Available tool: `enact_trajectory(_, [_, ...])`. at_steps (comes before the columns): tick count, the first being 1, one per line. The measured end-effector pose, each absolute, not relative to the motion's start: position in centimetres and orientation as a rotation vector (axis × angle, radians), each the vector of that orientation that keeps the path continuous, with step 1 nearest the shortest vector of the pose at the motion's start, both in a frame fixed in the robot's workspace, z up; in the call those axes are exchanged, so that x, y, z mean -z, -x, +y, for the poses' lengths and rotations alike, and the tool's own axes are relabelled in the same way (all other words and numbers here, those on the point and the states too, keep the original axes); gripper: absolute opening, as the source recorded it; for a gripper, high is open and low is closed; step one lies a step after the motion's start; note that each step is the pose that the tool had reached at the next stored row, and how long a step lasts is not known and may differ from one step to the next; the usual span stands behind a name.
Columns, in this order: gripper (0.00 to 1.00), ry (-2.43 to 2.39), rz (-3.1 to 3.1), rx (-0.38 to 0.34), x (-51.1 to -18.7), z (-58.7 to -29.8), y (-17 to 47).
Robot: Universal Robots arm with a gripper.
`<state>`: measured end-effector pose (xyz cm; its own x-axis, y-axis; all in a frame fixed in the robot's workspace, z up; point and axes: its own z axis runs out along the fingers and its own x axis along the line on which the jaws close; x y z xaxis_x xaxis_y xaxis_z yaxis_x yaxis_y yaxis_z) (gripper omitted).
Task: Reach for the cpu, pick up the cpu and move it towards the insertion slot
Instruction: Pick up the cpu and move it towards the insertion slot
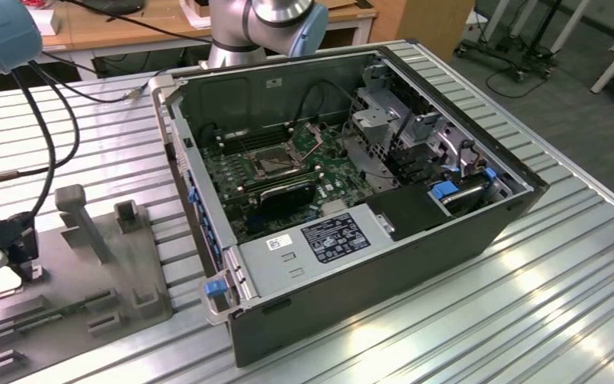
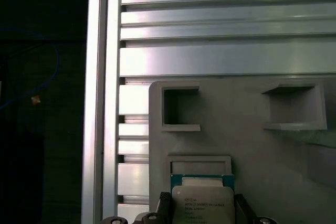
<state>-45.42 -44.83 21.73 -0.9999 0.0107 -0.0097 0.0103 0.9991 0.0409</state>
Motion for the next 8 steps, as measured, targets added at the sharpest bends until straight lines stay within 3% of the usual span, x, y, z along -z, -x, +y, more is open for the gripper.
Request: enact_trajectory(8, [0.55, -0.016, 3.131, -0.064, -22.23, -44.83, 45.42])
